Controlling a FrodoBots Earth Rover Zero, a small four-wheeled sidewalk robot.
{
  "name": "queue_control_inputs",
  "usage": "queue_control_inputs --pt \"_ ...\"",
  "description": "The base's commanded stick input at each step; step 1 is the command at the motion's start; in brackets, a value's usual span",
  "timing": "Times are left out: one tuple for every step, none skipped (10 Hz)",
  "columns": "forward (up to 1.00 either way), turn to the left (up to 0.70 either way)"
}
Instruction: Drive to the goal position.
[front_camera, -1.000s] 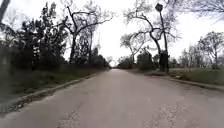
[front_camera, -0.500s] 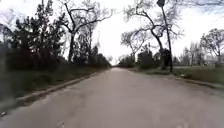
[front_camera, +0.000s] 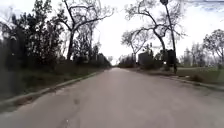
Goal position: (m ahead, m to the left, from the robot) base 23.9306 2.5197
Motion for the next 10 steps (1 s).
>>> queue_control_inputs --pt "0.7 0.0" --pt "0.7 0.0" --pt "0.7 0.0" --pt "0.7 0.0" --pt "0.7 0.0" --pt "0.7 0.0" --pt "0.7 0.0" --pt "0.7 0.0" --pt "0.7 0.0" --pt "0.7 0.0"
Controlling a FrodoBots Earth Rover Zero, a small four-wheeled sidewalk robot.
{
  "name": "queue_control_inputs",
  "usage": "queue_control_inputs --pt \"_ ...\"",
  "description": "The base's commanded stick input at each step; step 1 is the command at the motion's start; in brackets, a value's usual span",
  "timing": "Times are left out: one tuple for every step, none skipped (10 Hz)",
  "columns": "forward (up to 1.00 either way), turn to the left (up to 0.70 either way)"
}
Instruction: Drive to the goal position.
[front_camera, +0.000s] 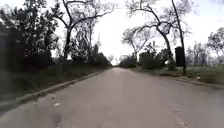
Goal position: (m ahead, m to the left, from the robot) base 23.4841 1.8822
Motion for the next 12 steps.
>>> queue_control_inputs --pt "0.7 0.0" --pt "0.7 0.0" --pt "0.7 0.0" --pt "0.7 0.0" --pt "0.7 0.0" --pt "0.7 0.0" --pt "0.7 0.0" --pt "0.7 0.0" --pt "0.7 0.0" --pt "0.7 0.0" --pt "0.7 0.0" --pt "0.7 0.0"
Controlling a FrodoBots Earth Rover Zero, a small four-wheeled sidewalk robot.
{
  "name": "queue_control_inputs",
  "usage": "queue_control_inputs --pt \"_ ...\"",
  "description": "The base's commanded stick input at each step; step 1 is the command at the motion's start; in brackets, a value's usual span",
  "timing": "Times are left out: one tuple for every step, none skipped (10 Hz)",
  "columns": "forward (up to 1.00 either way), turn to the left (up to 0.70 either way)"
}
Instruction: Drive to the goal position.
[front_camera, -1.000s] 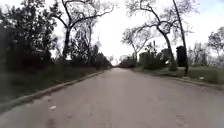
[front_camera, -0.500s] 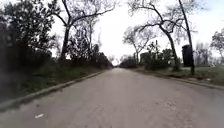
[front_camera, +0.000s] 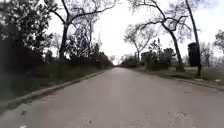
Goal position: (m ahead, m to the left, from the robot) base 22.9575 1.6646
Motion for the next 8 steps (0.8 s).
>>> queue_control_inputs --pt "0.7 0.0" --pt "0.7 0.0" --pt "0.7 0.0" --pt "0.7 0.0" --pt "0.7 0.0" --pt "0.7 0.0" --pt "0.7 0.0" --pt "0.7 0.0"
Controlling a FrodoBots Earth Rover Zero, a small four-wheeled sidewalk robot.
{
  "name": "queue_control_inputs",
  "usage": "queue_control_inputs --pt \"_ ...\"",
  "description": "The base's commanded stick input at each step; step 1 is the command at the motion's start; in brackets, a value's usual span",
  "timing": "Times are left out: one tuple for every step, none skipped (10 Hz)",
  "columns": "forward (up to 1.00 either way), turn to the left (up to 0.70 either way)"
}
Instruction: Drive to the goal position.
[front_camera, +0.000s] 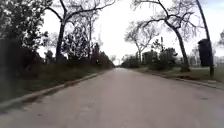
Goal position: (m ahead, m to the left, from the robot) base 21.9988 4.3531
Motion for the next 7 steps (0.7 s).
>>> queue_control_inputs --pt "0.7 0.0" --pt "0.7 0.0" --pt "0.7 0.0" --pt "0.7 0.0" --pt "0.7 0.0" --pt "0.7 0.0" --pt "0.7 0.0"
